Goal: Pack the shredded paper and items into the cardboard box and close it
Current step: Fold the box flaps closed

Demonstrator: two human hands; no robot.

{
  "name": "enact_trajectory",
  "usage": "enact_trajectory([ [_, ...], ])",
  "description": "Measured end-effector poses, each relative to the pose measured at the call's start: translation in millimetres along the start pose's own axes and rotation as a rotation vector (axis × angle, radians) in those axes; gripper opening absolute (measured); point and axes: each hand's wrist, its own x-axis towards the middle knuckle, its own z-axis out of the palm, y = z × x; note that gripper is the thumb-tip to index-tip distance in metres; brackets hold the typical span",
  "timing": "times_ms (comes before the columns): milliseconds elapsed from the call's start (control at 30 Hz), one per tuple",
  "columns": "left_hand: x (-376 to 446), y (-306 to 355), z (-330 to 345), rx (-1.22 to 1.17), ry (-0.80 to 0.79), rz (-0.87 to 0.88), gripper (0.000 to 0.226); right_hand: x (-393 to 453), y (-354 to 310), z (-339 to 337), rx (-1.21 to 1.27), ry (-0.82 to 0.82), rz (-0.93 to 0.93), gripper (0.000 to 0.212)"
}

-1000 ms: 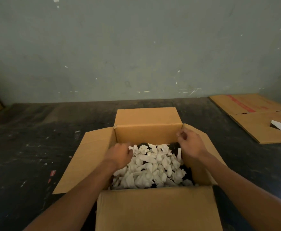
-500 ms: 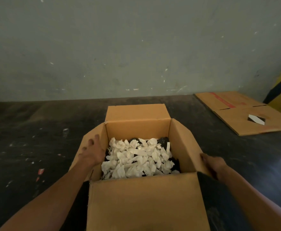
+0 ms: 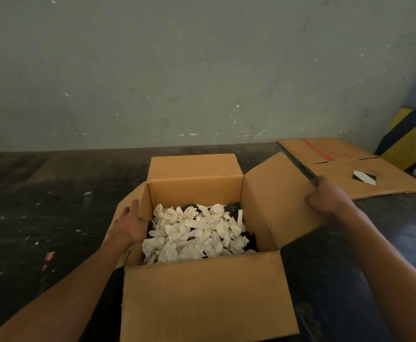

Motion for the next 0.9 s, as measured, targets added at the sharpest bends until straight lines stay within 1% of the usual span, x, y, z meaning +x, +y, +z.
enact_trajectory([
  [67,-1,-2,0,-0.026,0.014,0.010,0.067,-10,-22,-11,-0.023,-0.013,-0.113,0.045],
  [200,-11,-5,-4,-0.119,0.051,0.020,0.058,-36,-69,-4,0.019,-0.144,-0.352,0.051],
  [300,-24,-5,-10,-0.163,0.070,0.009,0.053,-48,-97,30,0.005,-0.231,-0.450,0.052],
  [367,-31,-11,-14,-0.203,0.050,-0.039,0.055,-51,-107,59,-0.084,-0.261,-0.471,0.056],
  [400,-32,-19,-15,-0.210,0.035,-0.081,0.060,-53,-109,74,-0.140,-0.268,-0.482,0.058],
  [500,-11,-72,-7,-0.228,0.013,-0.257,0.090,-65,-103,121,-0.315,-0.252,-0.530,0.053],
  [567,-17,-91,-9,-0.260,0.016,-0.395,0.098,-75,-92,148,-0.442,-0.238,-0.585,0.048],
  [600,-31,-89,-15,-0.277,0.026,-0.440,0.097,-79,-88,158,-0.491,-0.222,-0.605,0.047],
  [633,-46,-83,-21,-0.288,0.027,-0.467,0.091,-82,-84,166,-0.512,-0.193,-0.617,0.046],
  [700,-62,-79,-27,-0.302,0.036,-0.484,0.075,-85,-78,172,-0.480,-0.122,-0.630,0.044],
  [767,-68,-75,-35,-0.302,0.066,-0.481,0.066,-83,-73,174,-0.453,-0.060,-0.657,0.043],
  [900,-79,-54,-63,-0.207,0.186,-0.479,0.062,-81,-68,179,-0.437,-0.025,-0.689,0.041],
])
